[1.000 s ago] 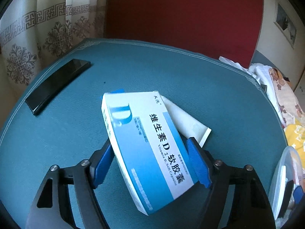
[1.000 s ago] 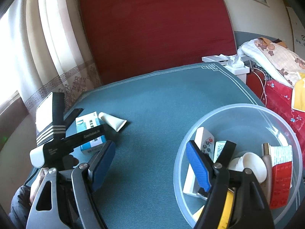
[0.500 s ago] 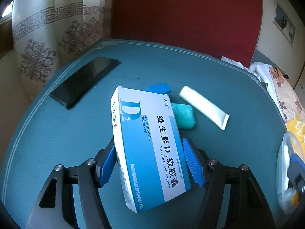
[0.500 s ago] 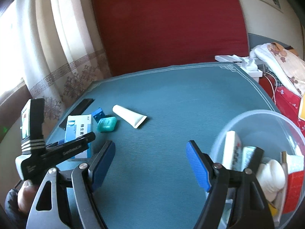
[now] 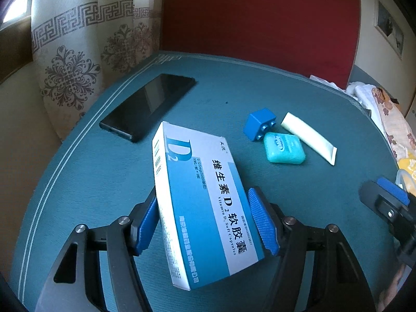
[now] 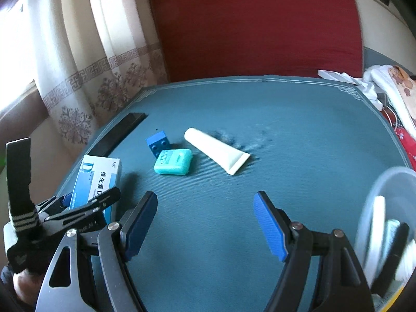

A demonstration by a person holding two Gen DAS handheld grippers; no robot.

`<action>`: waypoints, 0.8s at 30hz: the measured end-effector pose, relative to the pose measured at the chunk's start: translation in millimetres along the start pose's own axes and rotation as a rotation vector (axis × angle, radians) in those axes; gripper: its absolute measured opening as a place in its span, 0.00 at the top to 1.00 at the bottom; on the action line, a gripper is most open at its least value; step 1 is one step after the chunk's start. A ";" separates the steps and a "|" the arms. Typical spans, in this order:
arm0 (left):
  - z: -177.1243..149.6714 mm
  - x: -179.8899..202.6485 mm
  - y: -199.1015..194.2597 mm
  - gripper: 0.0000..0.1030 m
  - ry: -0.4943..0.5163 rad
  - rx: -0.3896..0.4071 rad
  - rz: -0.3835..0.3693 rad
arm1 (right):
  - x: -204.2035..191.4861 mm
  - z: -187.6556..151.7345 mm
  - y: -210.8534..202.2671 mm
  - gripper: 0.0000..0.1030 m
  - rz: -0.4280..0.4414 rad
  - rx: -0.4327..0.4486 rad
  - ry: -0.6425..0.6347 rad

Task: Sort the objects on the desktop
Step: 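Lower right tool onto the teal floss box while left tool holds the vitamin box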

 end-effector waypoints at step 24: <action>-5.3 -12.0 12.5 0.31 -0.003 -0.014 -0.051 | -51.0 43.6 82.9 0.31 -0.025 -0.103 -0.106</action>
Point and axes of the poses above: each gripper's, at about its wrist camera, not at the fingertips, and y roughly the way its jaws point, x to its right, z to its top, the point moved 9 cm from there along y, roughly the way its jaws point, and after that the axes turned 15 degrees about -x, right-handed, at the moved point
